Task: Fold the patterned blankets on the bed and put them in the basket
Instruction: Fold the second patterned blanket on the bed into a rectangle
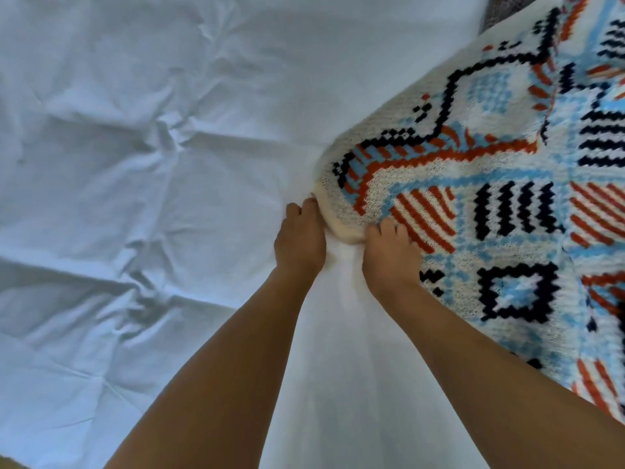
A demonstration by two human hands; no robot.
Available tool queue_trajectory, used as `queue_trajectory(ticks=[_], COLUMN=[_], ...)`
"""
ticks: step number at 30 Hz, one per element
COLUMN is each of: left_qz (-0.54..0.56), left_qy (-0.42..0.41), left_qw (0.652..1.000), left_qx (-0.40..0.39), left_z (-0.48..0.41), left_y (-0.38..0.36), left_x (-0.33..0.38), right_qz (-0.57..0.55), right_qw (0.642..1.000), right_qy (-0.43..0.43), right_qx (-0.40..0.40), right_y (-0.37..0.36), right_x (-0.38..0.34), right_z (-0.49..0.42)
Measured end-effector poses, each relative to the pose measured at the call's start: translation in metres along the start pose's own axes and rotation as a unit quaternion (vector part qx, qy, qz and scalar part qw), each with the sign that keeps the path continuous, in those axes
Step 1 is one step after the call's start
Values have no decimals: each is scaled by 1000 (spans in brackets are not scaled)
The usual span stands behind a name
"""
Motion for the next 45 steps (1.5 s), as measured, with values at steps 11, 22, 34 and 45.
queue_trajectory(ticks=[11, 22, 34, 45], left_qz=[-103, -214, -212, -230], left_qy=[-6, 119, 69, -311], left_qw=[994, 968, 974, 913], left_qx=[43, 49, 49, -133], left_z=[47, 166, 172, 197], left_y=[89, 205, 148, 61], left_x=[-128, -392, -381, -245], right_qz=[-90, -73, -31, -77], right_qw=[990, 973, 979, 991], right_qy=[108, 209, 186, 110], right_qx=[0, -67, -82, -12], right_y=[-1, -53, -85, -48], right_x=[-126, -327, -340, -221], right_z=[74, 174, 196, 236])
Point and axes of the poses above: each hand's wrist, its own z-axis away from the middle knuckle, its own y-axis out of the back of the hand, x = y × z, the point moved 4 cm from there along -z, towards the middle knuckle, and after that the axes turned 2 degrees about z, right-handed, at the moved point
